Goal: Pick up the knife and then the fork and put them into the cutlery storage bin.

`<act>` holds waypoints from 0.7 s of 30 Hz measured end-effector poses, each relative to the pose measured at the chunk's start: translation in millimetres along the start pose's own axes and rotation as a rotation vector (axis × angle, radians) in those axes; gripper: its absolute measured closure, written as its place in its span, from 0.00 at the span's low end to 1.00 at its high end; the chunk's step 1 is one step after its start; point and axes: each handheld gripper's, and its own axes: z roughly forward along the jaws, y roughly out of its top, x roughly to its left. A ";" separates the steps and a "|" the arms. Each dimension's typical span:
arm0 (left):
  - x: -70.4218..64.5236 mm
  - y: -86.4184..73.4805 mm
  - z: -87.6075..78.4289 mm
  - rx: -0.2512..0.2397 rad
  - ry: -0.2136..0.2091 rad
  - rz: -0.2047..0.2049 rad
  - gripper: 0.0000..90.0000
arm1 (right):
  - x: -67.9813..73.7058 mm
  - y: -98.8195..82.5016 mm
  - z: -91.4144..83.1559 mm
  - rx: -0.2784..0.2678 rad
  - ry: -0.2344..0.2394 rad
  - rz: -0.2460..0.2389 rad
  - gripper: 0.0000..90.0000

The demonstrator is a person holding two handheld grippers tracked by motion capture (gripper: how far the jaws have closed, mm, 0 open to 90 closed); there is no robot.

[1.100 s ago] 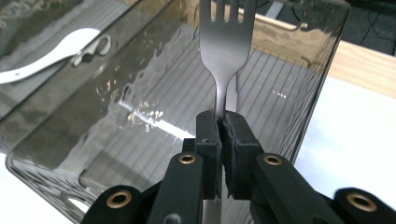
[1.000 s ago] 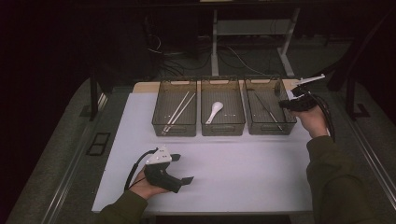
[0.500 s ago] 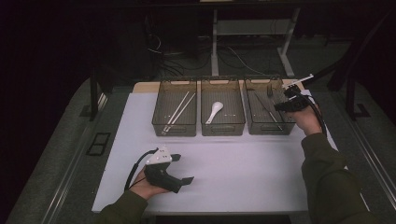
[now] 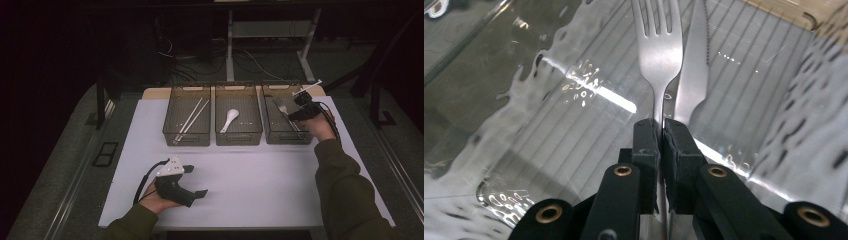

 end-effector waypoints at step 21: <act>2.9 0.4 -0.6 0.003 0.019 0.028 0.05 | -2.9 3.7 -10.4 -0.094 0.044 0.064 0.77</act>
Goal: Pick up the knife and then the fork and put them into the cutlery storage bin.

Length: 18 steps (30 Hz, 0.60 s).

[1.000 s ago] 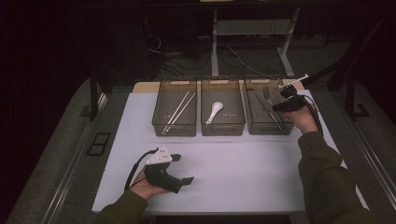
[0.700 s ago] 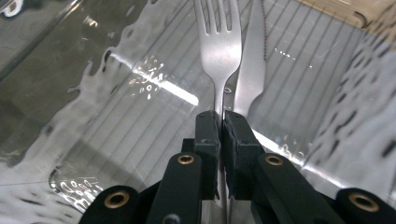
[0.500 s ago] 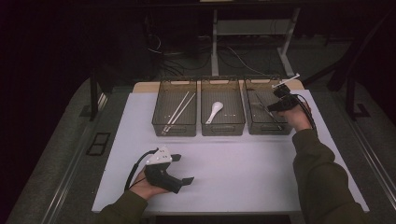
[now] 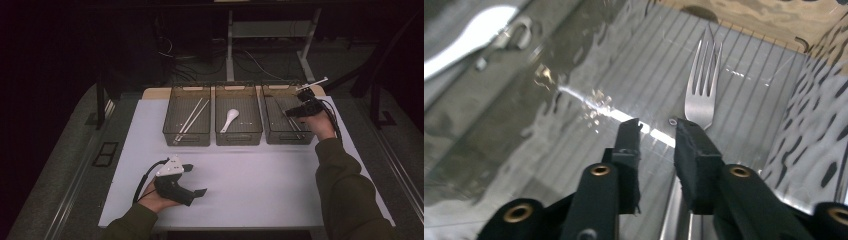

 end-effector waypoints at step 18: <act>5.9 0.5 -4.3 -0.030 0.031 -0.025 0.00 | 8.2 -8.0 -19.6 -0.153 0.078 0.005 0.39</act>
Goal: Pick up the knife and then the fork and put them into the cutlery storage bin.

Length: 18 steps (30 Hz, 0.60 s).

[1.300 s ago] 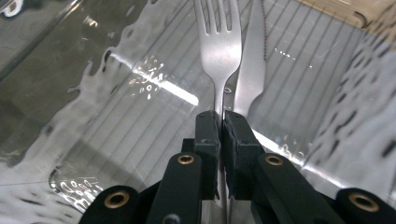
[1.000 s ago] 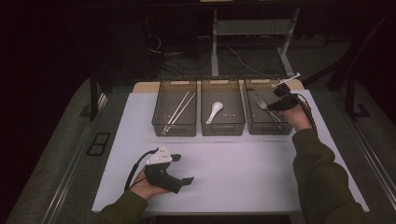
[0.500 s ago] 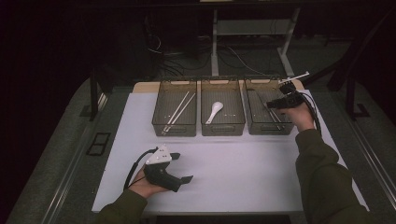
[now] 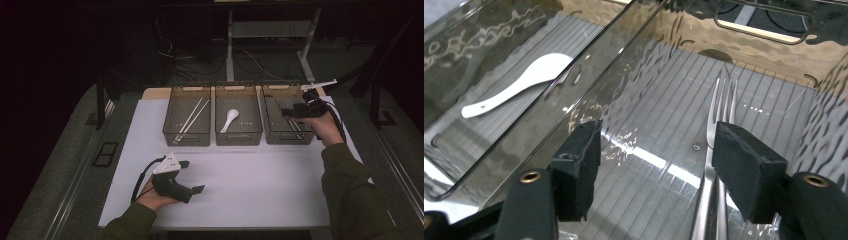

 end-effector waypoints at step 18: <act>-1.4 -1.2 -0.8 0.007 0.007 0.002 0.02 | 26.0 -29.2 -20.7 -0.091 0.065 -0.067 0.28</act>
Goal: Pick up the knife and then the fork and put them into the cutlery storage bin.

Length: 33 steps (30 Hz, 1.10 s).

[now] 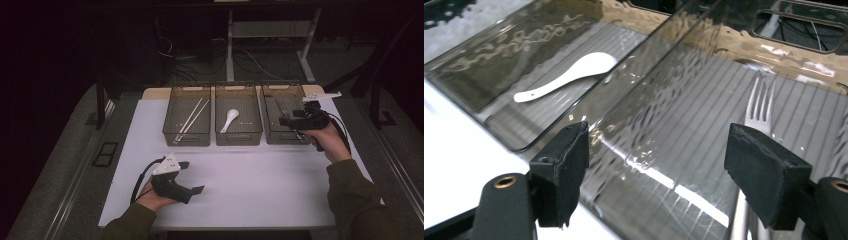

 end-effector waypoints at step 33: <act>-2.8 0.7 -1.5 -0.005 -0.004 0.004 0.03 | 56.3 -66.3 -48.9 -0.096 0.107 -0.100 0.21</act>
